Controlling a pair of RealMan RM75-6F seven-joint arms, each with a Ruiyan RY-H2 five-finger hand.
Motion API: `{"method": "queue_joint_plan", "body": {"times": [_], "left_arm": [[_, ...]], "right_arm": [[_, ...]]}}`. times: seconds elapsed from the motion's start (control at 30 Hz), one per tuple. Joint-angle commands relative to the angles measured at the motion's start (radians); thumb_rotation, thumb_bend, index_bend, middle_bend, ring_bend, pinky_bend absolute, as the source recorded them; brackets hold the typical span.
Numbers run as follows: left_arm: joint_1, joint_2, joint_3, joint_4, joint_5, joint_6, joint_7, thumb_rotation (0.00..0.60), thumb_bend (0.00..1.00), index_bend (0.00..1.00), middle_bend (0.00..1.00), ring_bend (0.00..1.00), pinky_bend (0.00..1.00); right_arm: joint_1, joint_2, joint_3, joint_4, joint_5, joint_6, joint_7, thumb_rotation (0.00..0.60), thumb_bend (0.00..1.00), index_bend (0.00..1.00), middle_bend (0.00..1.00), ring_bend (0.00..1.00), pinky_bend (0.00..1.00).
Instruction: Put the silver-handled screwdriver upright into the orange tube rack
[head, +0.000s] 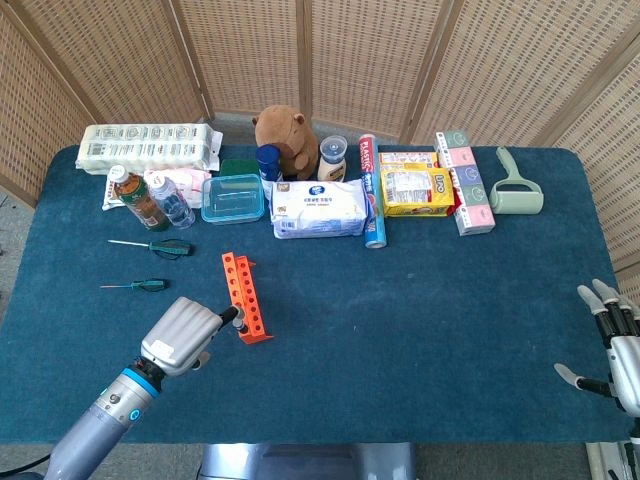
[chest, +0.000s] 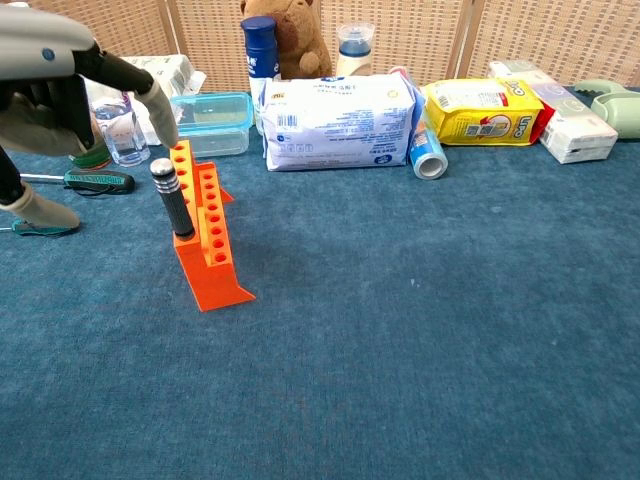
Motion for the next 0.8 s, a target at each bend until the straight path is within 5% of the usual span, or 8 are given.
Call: {"method": "queue_joint_plan", "body": {"times": [0.03, 0.13, 0.23, 0.3, 0.37, 0.47, 0.57, 0.8], "left_arm": [[0.009, 0.011, -0.005, -0.001, 0.026, 0.007, -0.023, 0.6, 0.17, 0.3, 0.95, 0.95, 1.0], [0.03, 0.028, -0.01, -0.001, 0.1, 0.021, -0.078, 0.6, 0.17, 0.3, 0.91, 0.93, 1.0], [0.056, 0.048, -0.003, 0.004, 0.175, 0.038, -0.121, 0.6, 0.17, 0.3, 0.77, 0.83, 0.95], [0.084, 0.071, 0.01, 0.011, 0.229, 0.057, -0.153, 0.6, 0.17, 0.24, 0.57, 0.66, 0.85], [0.108, 0.092, 0.022, 0.022, 0.266, 0.073, -0.176, 0.6, 0.16, 0.1, 0.29, 0.39, 0.67], [0.152, 0.122, 0.041, 0.054, 0.323, 0.112, -0.216, 0.6, 0.14, 0.0, 0.06, 0.13, 0.48], [0.215, 0.155, 0.061, 0.134, 0.406, 0.177, -0.301, 0.6, 0.12, 0.0, 0.0, 0.03, 0.38], [0.346, 0.167, 0.09, 0.35, 0.502, 0.339, -0.473, 0.6, 0.11, 0.0, 0.0, 0.0, 0.23]], "right_arm": [[0.0, 0.0, 0.0, 0.0, 0.0, 0.0, 0.0, 0.6, 0.0, 0.04, 0.0, 0.0, 0.0], [0.001, -0.001, -0.001, 0.0, -0.002, -0.002, -0.004, 0.6, 0.0, 0.04, 0.0, 0.0, 0.0], [0.001, -0.003, -0.002, 0.0, -0.004, -0.001, -0.008, 0.6, 0.0, 0.04, 0.0, 0.0, 0.0], [0.001, -0.004, -0.002, 0.0, -0.004, -0.001, -0.01, 0.6, 0.0, 0.04, 0.0, 0.0, 0.0], [0.001, -0.004, -0.002, -0.001, -0.003, -0.002, -0.012, 0.6, 0.0, 0.04, 0.0, 0.0, 0.0], [0.001, -0.005, -0.003, -0.001, -0.004, -0.002, -0.016, 0.6, 0.0, 0.04, 0.0, 0.0, 0.0], [0.001, -0.008, -0.003, -0.002, -0.005, -0.001, -0.023, 0.6, 0.0, 0.04, 0.0, 0.0, 0.0], [0.002, -0.015, -0.003, -0.006, -0.001, -0.003, -0.044, 0.6, 0.0, 0.04, 0.0, 0.0, 0.0]]}}
